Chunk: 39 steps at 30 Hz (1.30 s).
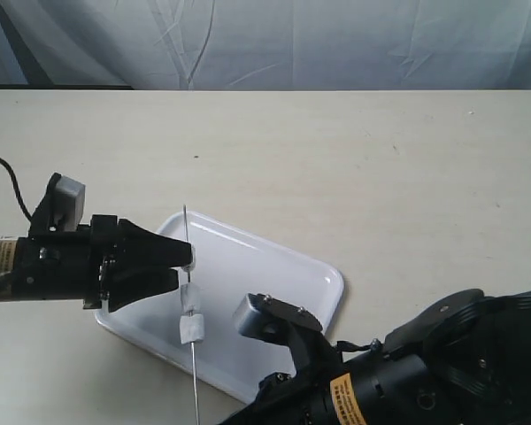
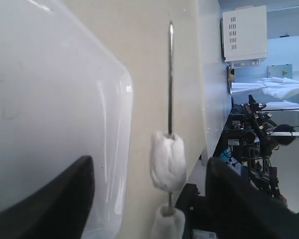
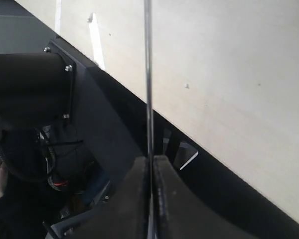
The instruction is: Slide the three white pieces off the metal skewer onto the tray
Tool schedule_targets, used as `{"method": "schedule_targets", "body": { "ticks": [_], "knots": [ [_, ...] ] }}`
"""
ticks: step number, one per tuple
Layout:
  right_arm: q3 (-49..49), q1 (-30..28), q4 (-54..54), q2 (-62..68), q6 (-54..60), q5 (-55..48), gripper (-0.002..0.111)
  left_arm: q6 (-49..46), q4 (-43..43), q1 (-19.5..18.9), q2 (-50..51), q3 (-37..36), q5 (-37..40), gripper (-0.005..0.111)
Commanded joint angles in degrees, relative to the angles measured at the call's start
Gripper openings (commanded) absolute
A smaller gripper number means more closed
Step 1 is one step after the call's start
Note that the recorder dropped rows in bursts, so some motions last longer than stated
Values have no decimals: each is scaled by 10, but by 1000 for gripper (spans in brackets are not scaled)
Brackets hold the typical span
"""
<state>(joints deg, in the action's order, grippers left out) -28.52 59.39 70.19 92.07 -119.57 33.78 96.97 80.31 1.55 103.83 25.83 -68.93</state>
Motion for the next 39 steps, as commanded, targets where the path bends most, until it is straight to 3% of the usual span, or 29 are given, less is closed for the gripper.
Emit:
{"method": "schedule_targets", "body": {
  "ticks": [1, 6, 16, 23, 31, 39],
  "knots": [
    [3, 0, 6, -5, -10, 8, -1, -6, -13, 4, 17, 19, -10, 61],
    [3, 0, 6, -5, -10, 10, -1, -9, -13, 5, 18, 23, -10, 61],
    [3, 0, 6, -5, -11, 13, -1, -26, -28, 50, 18, 23, -10, 56],
    [3, 0, 6, -5, -11, 14, -1, -31, -41, 50, 18, 23, -10, 37],
    [3, 0, 6, -5, -12, 14, -1, -31, -51, 50, 18, 23, -10, 34],
    [3, 0, 6, -5, -12, 14, -1, -32, -53, 50, 18, 23, -10, 6]
  ]
}}
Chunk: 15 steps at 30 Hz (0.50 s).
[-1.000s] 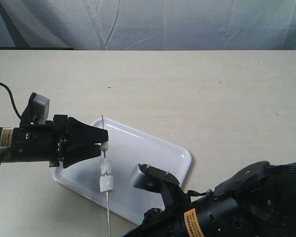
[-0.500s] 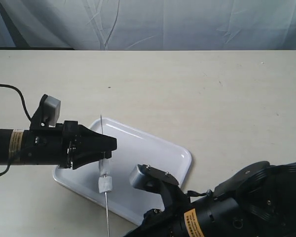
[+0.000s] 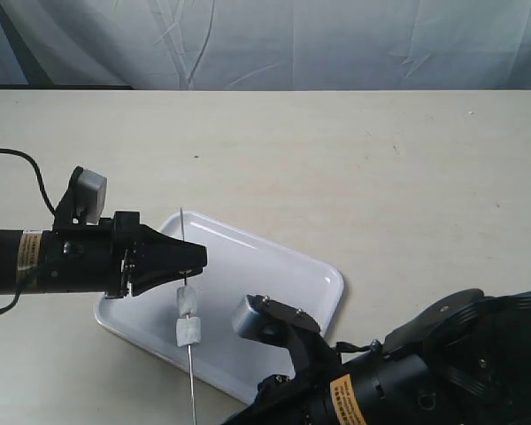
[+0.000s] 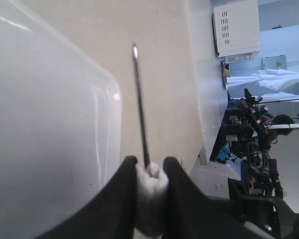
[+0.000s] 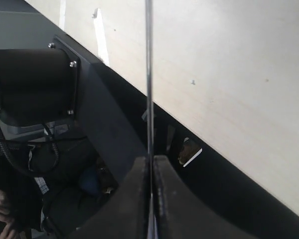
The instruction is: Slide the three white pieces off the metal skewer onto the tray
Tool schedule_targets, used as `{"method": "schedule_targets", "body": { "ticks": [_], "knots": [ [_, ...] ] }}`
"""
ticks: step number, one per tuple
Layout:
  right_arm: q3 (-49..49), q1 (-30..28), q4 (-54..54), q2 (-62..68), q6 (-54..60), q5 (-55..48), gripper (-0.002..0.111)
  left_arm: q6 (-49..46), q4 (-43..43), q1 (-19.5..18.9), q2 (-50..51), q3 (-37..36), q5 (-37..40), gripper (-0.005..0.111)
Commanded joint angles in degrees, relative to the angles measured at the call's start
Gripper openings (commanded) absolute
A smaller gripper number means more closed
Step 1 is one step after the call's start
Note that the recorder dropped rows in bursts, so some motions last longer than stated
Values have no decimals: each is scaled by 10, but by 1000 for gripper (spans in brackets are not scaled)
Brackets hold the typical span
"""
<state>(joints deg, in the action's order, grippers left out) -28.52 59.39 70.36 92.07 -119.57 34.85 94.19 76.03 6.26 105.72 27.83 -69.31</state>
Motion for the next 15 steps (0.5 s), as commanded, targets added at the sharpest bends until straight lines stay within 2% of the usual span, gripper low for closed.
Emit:
{"method": "schedule_targets", "body": {
  "ticks": [1, 3, 15],
  "knots": [
    [3, 0, 4, -5, -12, 4, -1, -4, -10, 3, -1, 3, -7, 3],
    [3, 0, 4, -5, -12, 4, -1, -4, -10, 3, -1, 3, -7, 0],
    [3, 0, 22, -5, -14, 5, -1, -4, -45, 2, -1, 3, -7, 0]
  ]
}}
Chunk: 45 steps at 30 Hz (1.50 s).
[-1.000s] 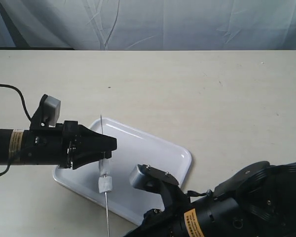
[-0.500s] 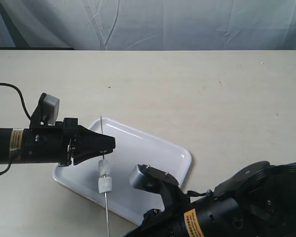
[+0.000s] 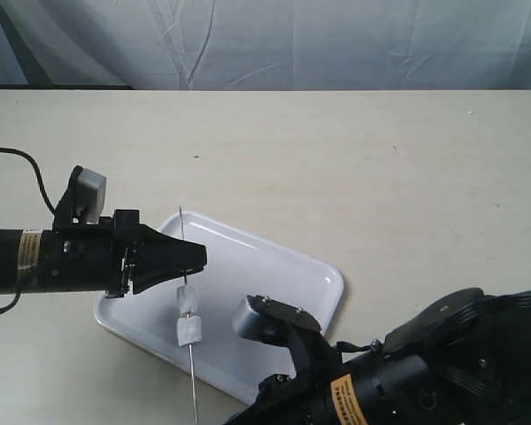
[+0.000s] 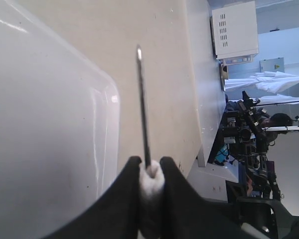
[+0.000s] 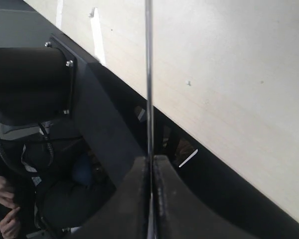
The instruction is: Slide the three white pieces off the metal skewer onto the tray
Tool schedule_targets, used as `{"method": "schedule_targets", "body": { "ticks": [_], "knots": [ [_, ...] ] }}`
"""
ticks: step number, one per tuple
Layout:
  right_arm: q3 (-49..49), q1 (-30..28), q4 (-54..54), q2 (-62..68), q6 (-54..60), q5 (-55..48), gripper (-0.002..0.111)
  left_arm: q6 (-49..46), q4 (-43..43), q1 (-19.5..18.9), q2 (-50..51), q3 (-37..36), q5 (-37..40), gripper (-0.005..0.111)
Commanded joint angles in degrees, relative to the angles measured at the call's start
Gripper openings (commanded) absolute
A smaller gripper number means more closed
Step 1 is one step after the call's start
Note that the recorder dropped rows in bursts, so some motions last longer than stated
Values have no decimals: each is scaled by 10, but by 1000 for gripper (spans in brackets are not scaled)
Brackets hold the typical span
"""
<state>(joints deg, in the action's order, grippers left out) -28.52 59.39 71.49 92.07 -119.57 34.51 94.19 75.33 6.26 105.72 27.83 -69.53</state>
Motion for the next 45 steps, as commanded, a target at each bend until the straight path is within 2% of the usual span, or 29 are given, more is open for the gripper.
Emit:
{"method": "schedule_targets", "body": {
  "ticks": [1, 9, 21, 27, 29, 30, 33, 34, 40, 42, 45],
  "knots": [
    [3, 0, 11, -5, -14, 9, -1, -4, -41, 2, -1, 3, -4, 0],
    [6, 0, 11, -5, -14, 12, -1, -3, -39, -1, -1, 21, -4, 0],
    [65, 0, 0, -5, -14, 38, -1, -3, -45, -61, -1, 31, -4, 0],
    [65, 0, 4, -5, -14, 49, -1, -7, -81, -67, -1, 33, -4, 0],
    [65, 0, 4, -5, -14, 49, -1, -13, -66, -67, -1, 42, -4, 0],
    [65, 0, 4, -5, -14, 48, -1, -13, -52, -67, -1, 45, 15, 0],
    [65, 0, 3, -5, -14, 49, -1, 10, 42, -67, -1, 48, 157, 0],
    [65, 0, 3, -5, -14, 50, -1, 21, 54, -67, -1, 48, 181, 0],
    [65, 0, 0, -18, -14, 46, -1, 32, 67, -65, -1, 48, 184, 0],
    [65, 0, -2, -45, -14, 25, -1, 26, 68, -46, -1, 48, 189, 0],
    [65, -1, -1, -78, -14, -6, -1, 5, 68, -6, -1, 48, 222, 14]
  ]
}}
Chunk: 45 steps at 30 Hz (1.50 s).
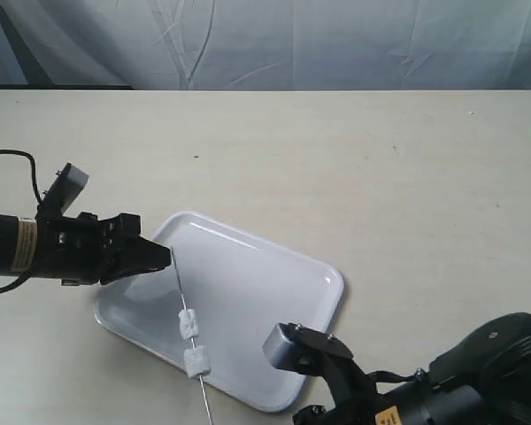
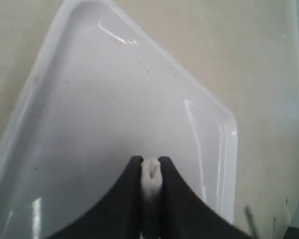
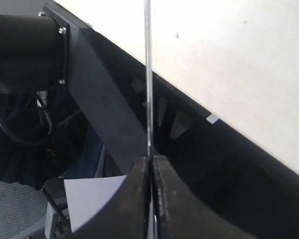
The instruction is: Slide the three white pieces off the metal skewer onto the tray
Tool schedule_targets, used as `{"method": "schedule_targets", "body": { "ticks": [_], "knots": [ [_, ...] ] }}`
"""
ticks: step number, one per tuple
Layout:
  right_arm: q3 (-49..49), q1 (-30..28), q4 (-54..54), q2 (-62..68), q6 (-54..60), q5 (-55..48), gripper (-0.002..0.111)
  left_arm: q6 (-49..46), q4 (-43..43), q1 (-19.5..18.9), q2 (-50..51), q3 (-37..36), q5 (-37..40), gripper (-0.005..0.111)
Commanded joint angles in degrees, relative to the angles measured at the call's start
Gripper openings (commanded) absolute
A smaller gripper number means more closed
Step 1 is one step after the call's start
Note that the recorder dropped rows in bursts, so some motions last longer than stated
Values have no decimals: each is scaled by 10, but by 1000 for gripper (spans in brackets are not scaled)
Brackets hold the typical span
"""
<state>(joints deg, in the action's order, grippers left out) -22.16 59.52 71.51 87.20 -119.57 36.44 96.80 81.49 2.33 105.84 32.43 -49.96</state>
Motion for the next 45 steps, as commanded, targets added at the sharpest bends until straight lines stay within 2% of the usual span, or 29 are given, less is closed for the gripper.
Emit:
{"method": "schedule_targets", "body": {
  "ticks": [1, 5, 7, 9, 12, 14, 16, 17, 18, 19, 21, 25, 29, 45],
  "knots": [
    [1, -2, -2, -33, -14, -30, -1, -28, 2, 42, -2, 2, 32, 20],
    [1, -2, -2, -35, -14, -31, -1, -30, -3, 55, -2, 2, 35, 47],
    [1, -2, -2, -36, -14, -29, -1, -26, -4, 55, -2, 2, 35, 57],
    [1, -2, -2, -36, -14, -29, -1, -26, -6, 55, -2, 2, 27, 61],
    [1, -2, -5, -36, -14, -42, -1, -26, -7, 52, -2, 2, 7, 61],
    [1, -2, -17, -36, -14, -51, -1, -23, 4, 29, -6, 2, 6, 61],
    [1, -2, -20, -36, -14, -55, -1, 21, 28, -7, -13, 2, -19, 61],
    [1, -2, -20, -36, -14, -61, -1, 37, 41, -24, -17, 2, -65, 61],
    [1, -2, -23, -36, -14, -69, -1, 39, 42, -30, -18, 0, -98, 61],
    [1, -2, -29, -36, -14, -84, -1, 39, 39, -31, -18, -5, -162, 61],
    [1, -2, -29, -36, -14, -114, -1, 29, 40, -16, -18, -15, -200, 61],
    [1, -2, -33, -36, -14, -119, -1, 21, 45, 29, -18, -18, -200, 61],
    [1, -2, -33, -36, -14, -110, -1, 11, 12, 67, -18, -18, -200, 61],
    [1, -2, -39, -36, -14, -89, -1, -7, -16, 75, -18, -18, -189, 61]
  ]
}}
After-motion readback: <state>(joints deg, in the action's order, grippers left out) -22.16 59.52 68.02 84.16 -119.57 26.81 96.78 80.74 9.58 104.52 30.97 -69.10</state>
